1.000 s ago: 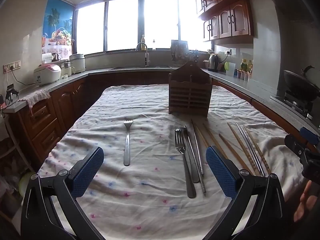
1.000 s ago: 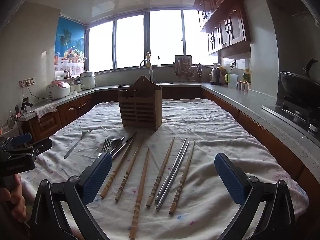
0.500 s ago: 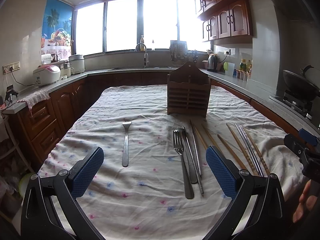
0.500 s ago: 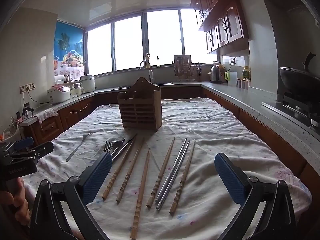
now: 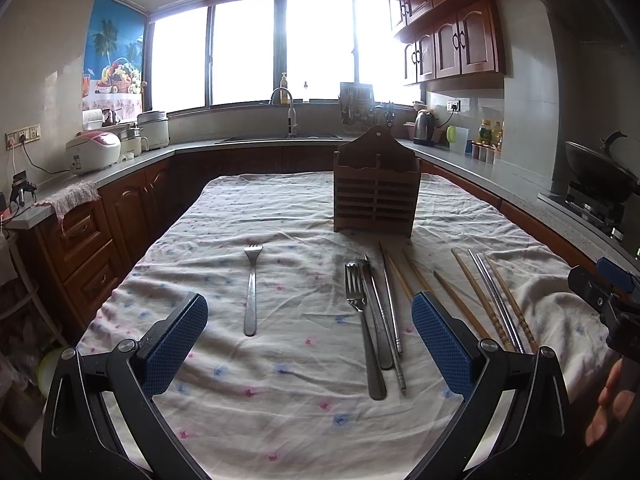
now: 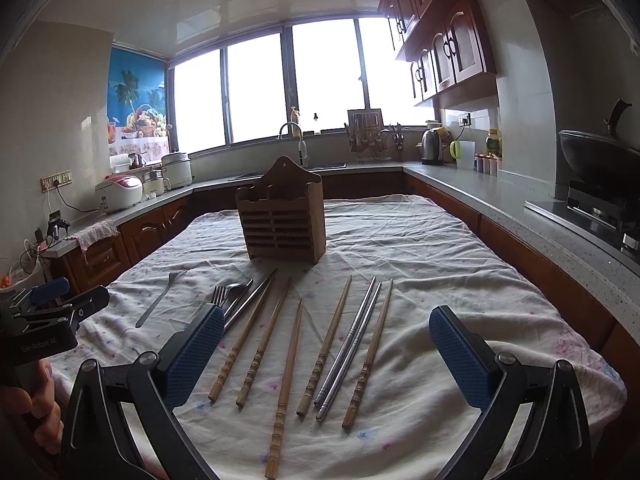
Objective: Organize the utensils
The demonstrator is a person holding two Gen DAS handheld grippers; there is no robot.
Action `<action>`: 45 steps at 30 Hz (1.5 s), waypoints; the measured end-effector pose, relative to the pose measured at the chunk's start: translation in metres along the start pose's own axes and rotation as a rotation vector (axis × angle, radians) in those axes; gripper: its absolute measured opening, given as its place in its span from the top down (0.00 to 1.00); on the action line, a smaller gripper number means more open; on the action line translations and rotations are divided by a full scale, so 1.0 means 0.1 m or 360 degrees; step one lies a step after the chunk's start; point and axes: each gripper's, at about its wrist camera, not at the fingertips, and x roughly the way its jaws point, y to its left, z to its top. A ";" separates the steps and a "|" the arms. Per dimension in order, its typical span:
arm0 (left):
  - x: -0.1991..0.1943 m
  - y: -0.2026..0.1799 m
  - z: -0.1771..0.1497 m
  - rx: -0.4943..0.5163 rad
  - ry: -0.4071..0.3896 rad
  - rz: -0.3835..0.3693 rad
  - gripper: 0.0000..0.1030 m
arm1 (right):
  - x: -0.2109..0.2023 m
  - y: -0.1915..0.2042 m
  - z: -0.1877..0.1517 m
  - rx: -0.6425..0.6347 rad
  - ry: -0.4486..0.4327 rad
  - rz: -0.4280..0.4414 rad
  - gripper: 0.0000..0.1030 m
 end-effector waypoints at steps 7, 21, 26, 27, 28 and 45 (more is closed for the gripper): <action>0.01 -0.03 0.02 -0.0006 -0.0002 -0.0003 0.00 | 0.01 0.02 0.01 -0.0009 0.0007 0.0002 0.00; 0.02 0.03 0.03 -0.0020 -0.0009 -0.0012 0.00 | 0.00 0.05 0.04 -0.0006 -0.0004 0.0014 0.00; 0.03 0.04 0.02 -0.0020 -0.0005 -0.0014 0.00 | 0.00 0.05 0.05 -0.0002 -0.0005 0.0018 0.00; 0.03 0.04 0.02 -0.0019 -0.0002 -0.0016 0.00 | 0.00 0.05 0.05 -0.0001 -0.0006 0.0019 0.00; 0.04 0.04 0.02 -0.0018 0.0000 -0.0016 0.00 | 0.00 0.04 0.05 -0.0001 -0.0006 0.0020 0.00; 0.45 -0.03 0.22 -0.0036 0.0200 -0.0160 0.00 | 0.22 -0.09 0.18 0.0035 0.0082 0.0005 0.00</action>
